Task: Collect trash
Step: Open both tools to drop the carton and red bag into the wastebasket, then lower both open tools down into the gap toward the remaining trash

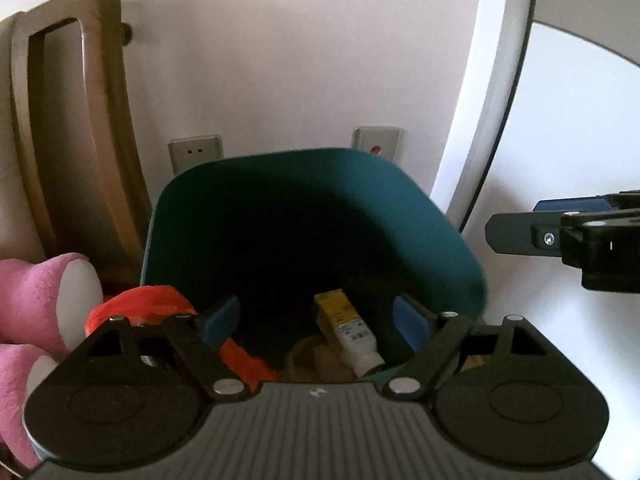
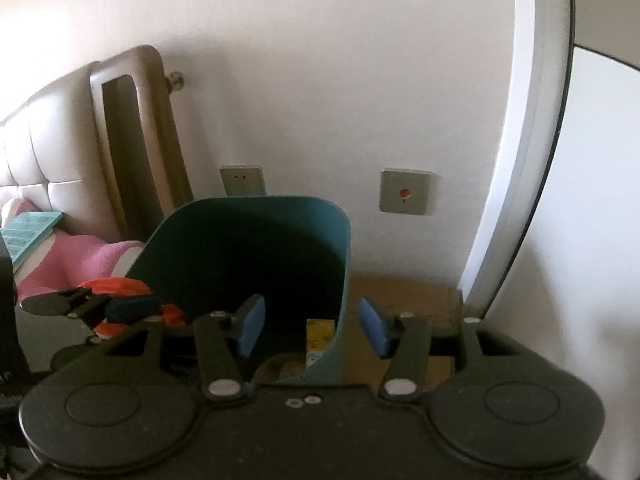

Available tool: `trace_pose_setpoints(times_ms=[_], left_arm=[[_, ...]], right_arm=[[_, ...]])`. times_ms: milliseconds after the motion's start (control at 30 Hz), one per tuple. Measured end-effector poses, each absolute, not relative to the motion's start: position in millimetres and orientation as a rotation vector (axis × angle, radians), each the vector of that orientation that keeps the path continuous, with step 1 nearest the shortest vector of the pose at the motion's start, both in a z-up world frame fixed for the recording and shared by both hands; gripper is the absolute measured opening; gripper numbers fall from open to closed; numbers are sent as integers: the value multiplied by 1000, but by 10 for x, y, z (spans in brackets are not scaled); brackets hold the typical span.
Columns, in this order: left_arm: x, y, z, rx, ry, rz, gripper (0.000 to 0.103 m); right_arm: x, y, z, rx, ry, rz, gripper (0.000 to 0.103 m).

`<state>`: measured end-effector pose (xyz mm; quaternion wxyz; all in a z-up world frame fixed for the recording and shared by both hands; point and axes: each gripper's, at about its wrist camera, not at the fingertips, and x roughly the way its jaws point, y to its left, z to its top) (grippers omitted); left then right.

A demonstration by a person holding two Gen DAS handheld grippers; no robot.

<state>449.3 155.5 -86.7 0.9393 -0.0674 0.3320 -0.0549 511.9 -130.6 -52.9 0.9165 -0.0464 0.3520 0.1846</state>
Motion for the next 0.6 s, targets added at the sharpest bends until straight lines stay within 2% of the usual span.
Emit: trace_pose_setpoints(times_ms=[100, 333, 600], left_arm=[[4383, 1569, -813, -150, 667, -106, 93], [4050, 1610, -745, -188, 630, -100, 99], [3621, 1558, -851, -186, 606, -103, 101]], right_arm=[[5006, -1340, -467, -108, 691, 392, 55], [4670, -1486, -398, -70, 639, 423, 57], [4246, -1572, -625, -58, 656, 469, 58]])
